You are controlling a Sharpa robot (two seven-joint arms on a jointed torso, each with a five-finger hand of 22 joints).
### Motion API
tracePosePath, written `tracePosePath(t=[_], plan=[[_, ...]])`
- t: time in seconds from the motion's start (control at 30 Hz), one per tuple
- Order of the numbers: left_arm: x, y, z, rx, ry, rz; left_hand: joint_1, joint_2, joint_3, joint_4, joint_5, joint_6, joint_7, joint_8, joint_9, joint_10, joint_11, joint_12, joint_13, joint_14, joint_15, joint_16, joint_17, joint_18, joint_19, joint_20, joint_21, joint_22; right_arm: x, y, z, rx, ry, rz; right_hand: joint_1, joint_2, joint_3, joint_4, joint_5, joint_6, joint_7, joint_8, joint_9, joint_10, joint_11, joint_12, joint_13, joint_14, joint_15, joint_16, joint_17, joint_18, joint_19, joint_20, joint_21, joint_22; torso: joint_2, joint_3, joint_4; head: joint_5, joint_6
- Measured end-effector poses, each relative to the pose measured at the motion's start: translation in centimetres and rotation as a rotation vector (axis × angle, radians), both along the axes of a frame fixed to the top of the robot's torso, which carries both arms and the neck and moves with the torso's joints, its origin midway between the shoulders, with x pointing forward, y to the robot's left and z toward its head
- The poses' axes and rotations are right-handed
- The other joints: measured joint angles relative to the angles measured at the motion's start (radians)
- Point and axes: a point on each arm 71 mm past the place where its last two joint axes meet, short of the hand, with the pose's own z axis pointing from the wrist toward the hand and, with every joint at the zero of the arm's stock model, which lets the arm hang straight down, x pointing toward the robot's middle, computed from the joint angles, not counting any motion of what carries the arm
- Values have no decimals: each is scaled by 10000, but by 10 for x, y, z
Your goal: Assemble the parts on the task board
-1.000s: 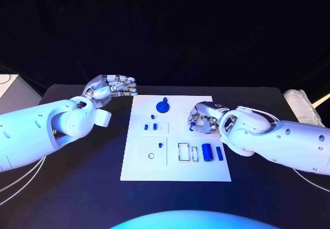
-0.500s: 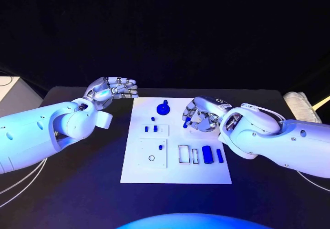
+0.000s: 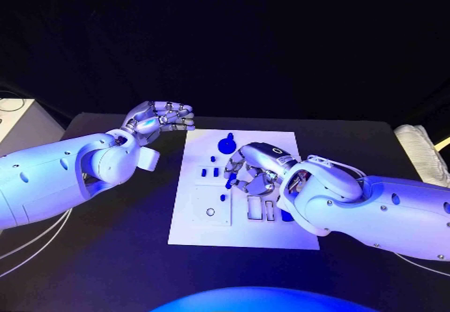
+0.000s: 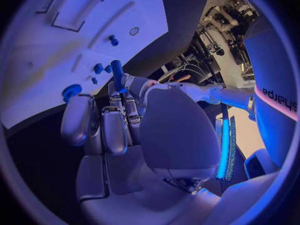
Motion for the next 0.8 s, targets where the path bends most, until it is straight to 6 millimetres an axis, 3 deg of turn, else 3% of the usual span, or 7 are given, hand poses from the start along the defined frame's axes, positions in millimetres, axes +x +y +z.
tracePosePath(t=[0.4, 0.63, 0.8], plan=[[1, -6, -2, -44, 41, -133, 0, 0, -22, 22, 0, -22, 22, 0, -4, 1, -1, 0, -1, 0, 0, 0, -1, 0, 58, -14, -39, -9, -15, 34, -32, 111, 217, 840, -41, 42, 33, -37, 18, 0, 0, -1, 20, -1, -2, -59, 0, 0, 0, -2, -21, 0, -1, 0, 0, -1, -11, -15, 22, 401, -88], [1, -8, -2, -58, 56, -177, 0, 0, -29, 29, 0, -36, 37, 0, -12, 1, 0, 0, -2, 0, 0, 0, -2, -1, 73, 1, -39, -12, -20, 42, -46, 33, 271, 1075, -65, 65, 35, -61, 71, -8, 7, 37, 30, -2, -2, -29, 0, 0, 1, -5, -21, 0, -1, 0, 0, -2, -8, -20, 16, 607, -73], [1, -9, -2, -64, 71, -211, 0, 0, -28, 29, 0, -36, 36, 0, -12, 1, -1, 0, -2, -22, 22, 0, 1, -1, 73, 0, -39, -12, -21, 43, -54, -91, 270, 1111, -65, 65, 34, -62, 73, -8, 6, 37, 30, -3, -3, -29, 0, 0, 1, -7, -41, 0, -1, 1, -39, 1, -5, -21, 16, 665, -109]])
